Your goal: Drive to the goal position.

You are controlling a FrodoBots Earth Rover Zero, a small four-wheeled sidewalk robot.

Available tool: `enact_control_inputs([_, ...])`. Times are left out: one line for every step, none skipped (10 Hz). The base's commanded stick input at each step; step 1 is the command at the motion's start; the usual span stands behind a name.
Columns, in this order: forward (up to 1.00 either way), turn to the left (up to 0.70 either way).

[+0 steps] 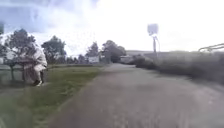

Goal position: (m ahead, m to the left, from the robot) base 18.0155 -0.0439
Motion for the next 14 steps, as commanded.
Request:
enact_control_inputs([0.70,-0.33])
enact_control_inputs([0.70,-0.32])
enact_control_inputs([0.70,-0.31])
enact_control_inputs([0.70,-0.27])
enact_control_inputs([0.70,-0.23])
enact_control_inputs([0.70,0.00])
enact_control_inputs([0.70,0.00])
enact_control_inputs([0.70,0.00])
enact_control_inputs([0.70,0.00])
enact_control_inputs([0.70,0.00])
enact_control_inputs([0.70,0.00])
enact_control_inputs([0.70,0.00])
enact_control_inputs([0.70,-0.01])
enact_control_inputs([0.70,-0.02])
